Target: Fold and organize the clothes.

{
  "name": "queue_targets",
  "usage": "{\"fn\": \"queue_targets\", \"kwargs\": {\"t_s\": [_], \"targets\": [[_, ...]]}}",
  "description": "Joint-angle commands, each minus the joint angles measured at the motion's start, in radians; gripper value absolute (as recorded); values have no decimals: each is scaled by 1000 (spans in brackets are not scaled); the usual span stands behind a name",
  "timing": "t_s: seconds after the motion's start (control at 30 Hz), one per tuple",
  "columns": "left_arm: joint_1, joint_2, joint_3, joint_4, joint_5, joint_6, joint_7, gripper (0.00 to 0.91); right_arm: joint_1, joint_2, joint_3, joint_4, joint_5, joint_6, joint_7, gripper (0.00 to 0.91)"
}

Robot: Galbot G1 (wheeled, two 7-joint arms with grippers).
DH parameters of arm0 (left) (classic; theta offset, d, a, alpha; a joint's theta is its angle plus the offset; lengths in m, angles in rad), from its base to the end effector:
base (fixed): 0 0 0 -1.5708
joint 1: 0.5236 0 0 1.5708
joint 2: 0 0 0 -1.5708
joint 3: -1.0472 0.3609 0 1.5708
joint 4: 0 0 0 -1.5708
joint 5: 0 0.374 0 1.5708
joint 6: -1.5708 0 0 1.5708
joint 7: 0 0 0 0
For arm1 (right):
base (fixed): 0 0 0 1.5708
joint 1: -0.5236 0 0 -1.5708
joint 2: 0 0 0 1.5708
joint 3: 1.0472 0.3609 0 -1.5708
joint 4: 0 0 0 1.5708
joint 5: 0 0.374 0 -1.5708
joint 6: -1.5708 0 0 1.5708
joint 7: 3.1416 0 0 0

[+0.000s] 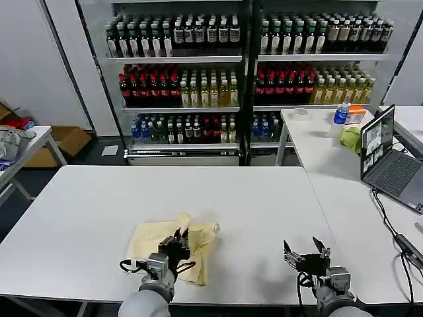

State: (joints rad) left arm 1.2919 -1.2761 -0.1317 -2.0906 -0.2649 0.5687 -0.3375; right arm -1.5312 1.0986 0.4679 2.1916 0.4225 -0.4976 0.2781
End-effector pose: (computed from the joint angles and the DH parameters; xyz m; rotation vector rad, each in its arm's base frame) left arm 0.2417 -0.0678 -0.2702 -0.2532 -2.7316 -0.1080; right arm 0.2059 -0.0501 -0.2612 0.0578 -2.7115 0.1277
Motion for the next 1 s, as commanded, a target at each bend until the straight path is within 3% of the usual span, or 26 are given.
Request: {"fn": "queue_targets", "kwargs": {"t_s": [0.03, 0.27, 0.47, 0.73, 1.0], "targets": [[-12, -12, 39, -18, -95, -36, 25, 907, 3, 2, -3, -1, -1, 0, 0, 907], [63, 15, -31, -168, -358, -47, 70, 907, 5, 10, -5, 0, -3, -1, 1, 907], [154, 90, -262, -267, -458, -52, 68, 907, 3, 22, -6, 3, -7, 2, -1, 907], [246, 209, -563, -198, -614, -11, 57, 907, 13, 37, -17, -3, -13, 4, -4, 907], [221, 230, -577, -72, -687, 8, 76, 907, 11, 50, -17, -3, -21, 5, -5, 907]]}}
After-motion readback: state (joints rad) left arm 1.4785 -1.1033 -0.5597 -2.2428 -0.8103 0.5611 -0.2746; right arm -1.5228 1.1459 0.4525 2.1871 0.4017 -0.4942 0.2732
